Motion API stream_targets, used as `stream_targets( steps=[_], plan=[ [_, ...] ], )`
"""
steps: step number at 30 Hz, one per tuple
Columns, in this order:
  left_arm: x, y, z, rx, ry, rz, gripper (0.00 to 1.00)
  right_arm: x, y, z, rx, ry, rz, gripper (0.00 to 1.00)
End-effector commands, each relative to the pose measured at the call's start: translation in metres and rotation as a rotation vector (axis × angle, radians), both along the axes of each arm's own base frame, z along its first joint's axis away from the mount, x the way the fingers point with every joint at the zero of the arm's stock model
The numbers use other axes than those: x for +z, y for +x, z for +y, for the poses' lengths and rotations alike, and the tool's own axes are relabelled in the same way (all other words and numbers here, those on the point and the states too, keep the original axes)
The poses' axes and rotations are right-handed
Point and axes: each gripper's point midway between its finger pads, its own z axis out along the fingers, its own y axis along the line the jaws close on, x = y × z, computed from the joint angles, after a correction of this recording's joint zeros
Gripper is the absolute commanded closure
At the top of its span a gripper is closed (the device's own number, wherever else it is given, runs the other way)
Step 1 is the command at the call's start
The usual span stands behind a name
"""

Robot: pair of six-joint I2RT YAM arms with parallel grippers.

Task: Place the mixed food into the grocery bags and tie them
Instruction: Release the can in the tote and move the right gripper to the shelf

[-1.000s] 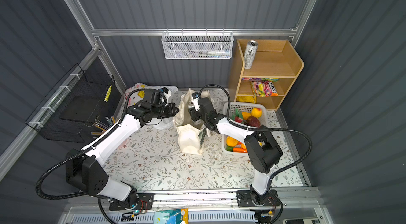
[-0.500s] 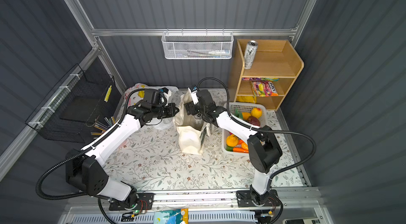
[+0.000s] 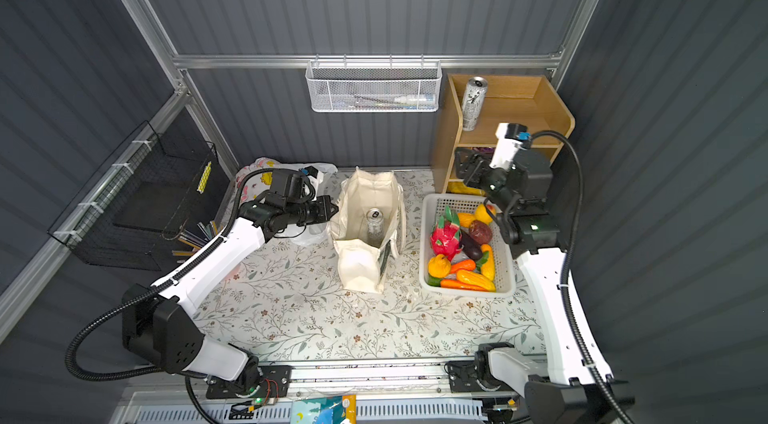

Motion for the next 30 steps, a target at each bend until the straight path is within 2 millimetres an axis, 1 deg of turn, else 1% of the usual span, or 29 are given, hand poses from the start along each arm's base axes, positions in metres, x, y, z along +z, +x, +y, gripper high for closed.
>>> stream_targets(
  steps=[1,2,4,5,7,12,16,22,30],
  plan=[
    [-0.003,-0.015,-0.002,-0.038,0.004,0.02,1.0,-0.08,0.004,-0.028,-0.059,0.235,0.267,0.37],
    [-0.003,-0.015,-0.002,-0.04,0.004,0.02,1.0,-0.09,0.007,-0.041,-0.091,0.283,0.279,0.38],
    [0.0,-0.015,-0.002,-0.042,0.001,0.016,1.0,-0.107,0.016,-0.058,-0.129,0.364,0.304,0.42],
    [-0.001,-0.015,-0.002,-0.044,0.001,0.016,1.0,-0.115,0.023,-0.064,-0.132,0.402,0.314,0.43],
    [0.002,-0.015,-0.003,-0.047,-0.002,0.012,1.0,-0.13,0.037,-0.071,-0.137,0.458,0.337,0.45],
    [0.007,-0.015,-0.004,-0.055,-0.009,0.001,1.0,-0.152,0.075,-0.079,-0.134,0.536,0.368,0.5],
    [0.009,-0.014,-0.005,-0.058,-0.015,-0.004,1.0,-0.163,0.099,-0.085,-0.143,0.568,0.384,0.51],
    [0.006,-0.013,-0.007,-0.06,-0.015,0.001,1.0,-0.179,0.122,-0.094,-0.171,0.59,0.41,0.51],
    [0.005,-0.012,-0.008,-0.062,-0.016,0.005,1.0,-0.195,0.138,-0.1,-0.192,0.62,0.432,0.52]
  ],
)
